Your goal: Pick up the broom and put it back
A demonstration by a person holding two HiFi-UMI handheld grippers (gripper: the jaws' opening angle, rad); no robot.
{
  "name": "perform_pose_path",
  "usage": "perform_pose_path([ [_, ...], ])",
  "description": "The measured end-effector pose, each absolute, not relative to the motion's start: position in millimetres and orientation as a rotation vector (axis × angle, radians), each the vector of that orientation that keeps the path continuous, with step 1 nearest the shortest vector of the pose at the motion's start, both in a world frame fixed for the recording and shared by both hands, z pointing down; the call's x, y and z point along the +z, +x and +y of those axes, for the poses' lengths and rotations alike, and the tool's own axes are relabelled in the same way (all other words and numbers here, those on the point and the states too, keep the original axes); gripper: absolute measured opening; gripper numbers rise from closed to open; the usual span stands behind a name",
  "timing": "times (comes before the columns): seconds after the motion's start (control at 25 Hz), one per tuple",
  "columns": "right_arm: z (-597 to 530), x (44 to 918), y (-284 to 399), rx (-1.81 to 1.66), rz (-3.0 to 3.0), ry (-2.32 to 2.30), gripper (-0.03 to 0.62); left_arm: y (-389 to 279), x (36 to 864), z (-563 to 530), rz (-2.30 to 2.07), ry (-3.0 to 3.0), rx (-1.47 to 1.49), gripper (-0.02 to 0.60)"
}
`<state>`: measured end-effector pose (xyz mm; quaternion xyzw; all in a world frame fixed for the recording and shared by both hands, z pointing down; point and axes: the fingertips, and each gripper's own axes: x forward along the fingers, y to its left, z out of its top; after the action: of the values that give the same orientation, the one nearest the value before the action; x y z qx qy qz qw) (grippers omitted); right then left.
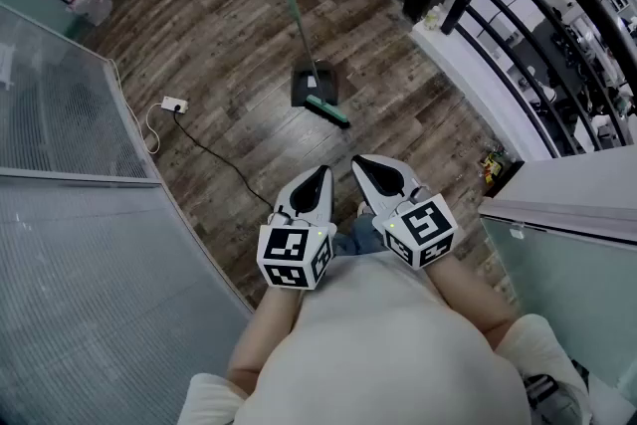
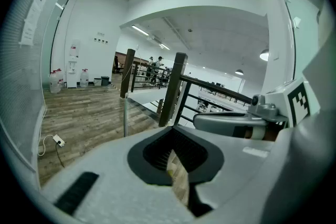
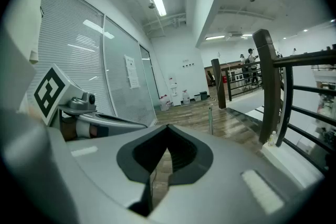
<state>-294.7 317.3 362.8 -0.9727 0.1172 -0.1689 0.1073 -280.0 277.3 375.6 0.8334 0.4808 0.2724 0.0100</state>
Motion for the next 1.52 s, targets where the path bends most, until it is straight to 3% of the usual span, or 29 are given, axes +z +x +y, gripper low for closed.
perform_pose_path([
  [0.6, 287.8, 356.8, -308.8, -0.471, 0.492, -2.877, 0.003, -290.3, 364.8, 255.2, 1.405, 2.646, 0.765, 0.0],
  [1.52, 343.5, 359.1, -287.5, -0.418, 0.616, -2.85, 0.005, -269.9, 370.6, 302.9, 1.263, 2.676, 0.72, 0.0],
])
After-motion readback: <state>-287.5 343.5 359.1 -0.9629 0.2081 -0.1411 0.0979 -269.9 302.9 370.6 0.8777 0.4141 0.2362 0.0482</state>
